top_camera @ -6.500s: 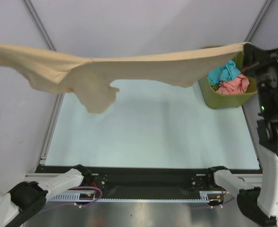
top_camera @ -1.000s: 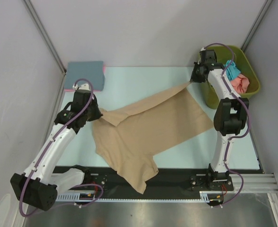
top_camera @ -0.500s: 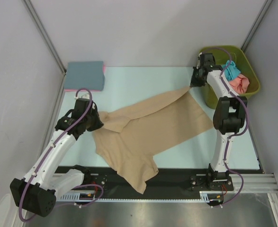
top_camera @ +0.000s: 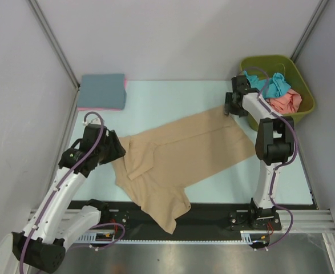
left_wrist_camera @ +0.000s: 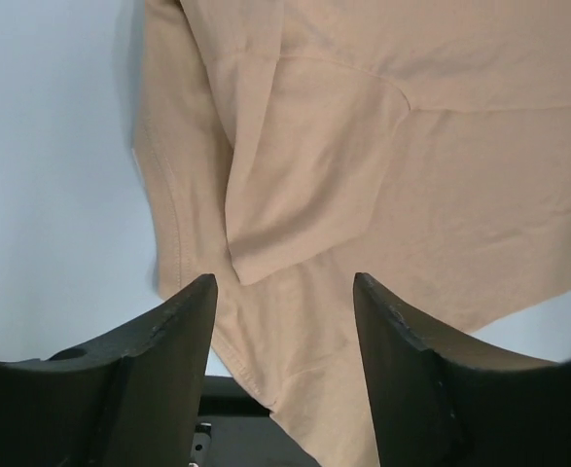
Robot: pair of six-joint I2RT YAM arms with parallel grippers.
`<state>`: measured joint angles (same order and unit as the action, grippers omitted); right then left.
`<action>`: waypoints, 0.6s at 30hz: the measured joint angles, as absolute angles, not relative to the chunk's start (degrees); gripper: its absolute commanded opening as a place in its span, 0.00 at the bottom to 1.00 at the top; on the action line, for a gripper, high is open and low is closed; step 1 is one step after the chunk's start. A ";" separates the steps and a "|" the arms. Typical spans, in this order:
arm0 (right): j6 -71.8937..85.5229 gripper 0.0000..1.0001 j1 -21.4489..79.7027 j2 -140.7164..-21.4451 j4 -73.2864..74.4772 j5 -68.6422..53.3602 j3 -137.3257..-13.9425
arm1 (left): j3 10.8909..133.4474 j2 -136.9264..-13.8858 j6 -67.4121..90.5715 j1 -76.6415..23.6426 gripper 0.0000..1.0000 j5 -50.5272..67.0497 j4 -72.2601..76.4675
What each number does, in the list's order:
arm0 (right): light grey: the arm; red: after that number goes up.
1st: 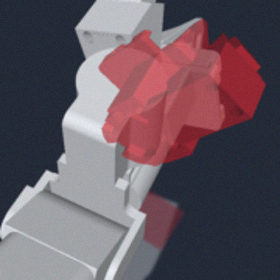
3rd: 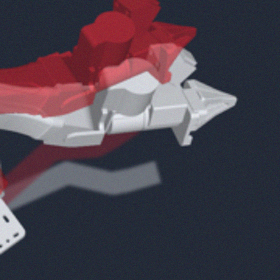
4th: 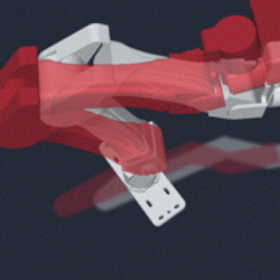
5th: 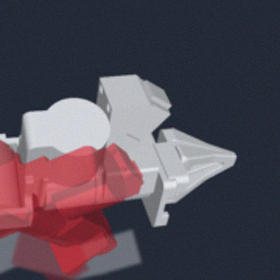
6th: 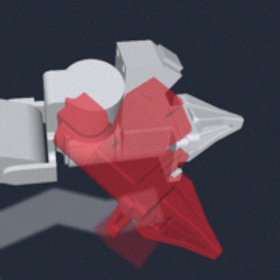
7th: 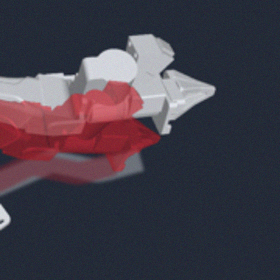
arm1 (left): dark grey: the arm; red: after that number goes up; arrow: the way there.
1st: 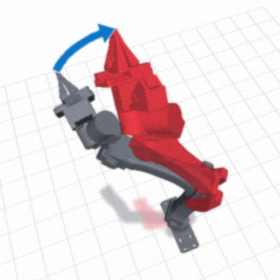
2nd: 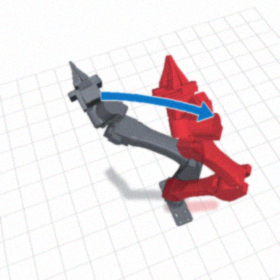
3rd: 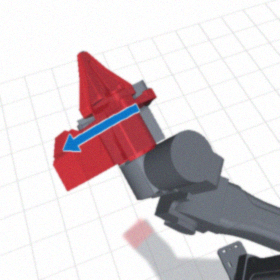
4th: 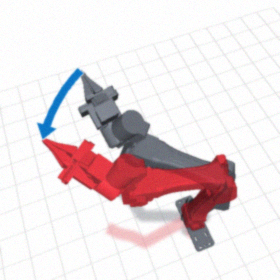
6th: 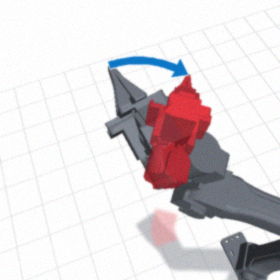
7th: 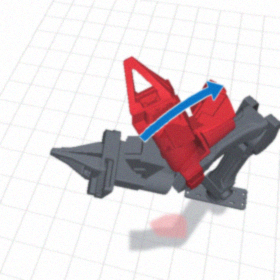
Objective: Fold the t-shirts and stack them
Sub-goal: Fold the tshirt
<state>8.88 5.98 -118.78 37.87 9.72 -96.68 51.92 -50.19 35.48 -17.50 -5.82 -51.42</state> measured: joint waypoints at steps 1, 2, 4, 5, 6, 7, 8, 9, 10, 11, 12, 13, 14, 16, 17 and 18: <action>8.36 0.69 6.57 -118.63 36.86 9.85 -96.88 | 52.66 -50.74 35.29 -17.50 0.64 -6.50 -51.57; 7.75 0.71 7.33 -118.61 35.81 9.78 -97.89 | 53.74 -51.81 34.79 -17.30 0.64 -7.22 -51.64; 7.20 0.73 8.67 -119.52 34.87 9.56 -101.54 | 56.29 -55.27 33.71 -16.27 0.64 -7.79 -51.13; 7.05 0.75 9.15 -120.66 34.98 9.45 -104.88 | 57.71 -57.76 32.93 -15.35 0.65 -8.19 -50.57; 6.94 0.76 9.76 -122.10 34.44 9.19 -108.42 | 59.27 -60.64 32.23 -14.24 0.67 -8.58 -50.00; 6.79 0.77 10.26 -123.63 34.02 8.86 -111.70 | 60.73 -63.79 31.35 -13.02 0.68 -8.91 -49.15; 6.76 0.78 10.68 -125.05 33.69 8.51 -114.28 | 62.08 -67.33 30.55 -11.77 0.68 -9.30 -48.07; 6.76 0.78 11.00 -126.45 33.85 8.34 -116.71 | 63.57 -70.74 29.61 -10.70 0.69 -9.74 -47.75; 6.76 0.83 11.20 -127.76 33.78 8.01 -118.52 | 64.86 -73.93 28.69 -9.82 0.69 -10.28 -47.07; 6.90 0.83 11.29 -128.73 33.85 7.84 -119.42 | 65.84 -76.51 27.83 -9.15 0.69 -10.57 -46.54; 6.94 0.85 11.29 -129.75 34.02 7.53 -120.14 | 67.16 -79.33 26.72 -8.38 0.69 -10.72 -46.13; 7.07 0.85 11.27 -130.67 34.11 7.31 -120.44 | 68.42 -82.19 25.61 -7.66 0.68 -10.76 -45.52; 7.42 0.85 11.18 -131.52 34.37 7.03 -120.49 | 69.71 -84.84 24.49 -6.92 0.67 -10.63 -45.19; 8.58 0.85 10.96 -132.94 35.33 6.35 -120.49 | 72.03 -89.56 22.48 -5.48 0.61 -10.00 -44.69; 9.45 0.85 10.81 -133.62 35.70 5.61 -120.46 | 73.06 -91.57 21.63 -4.75 0.58 -9.37 -44.49; 10.61 0.84 10.74 -134.19 35.90 4.89 -120.46 | 74.02 -93.45 20.88 -4.08 0.54 -8.84 -44.51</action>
<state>10.61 10.74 -134.19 35.90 4.89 -120.46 74.02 -93.45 20.88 -4.08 -8.84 -44.51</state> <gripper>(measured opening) 0.851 0.598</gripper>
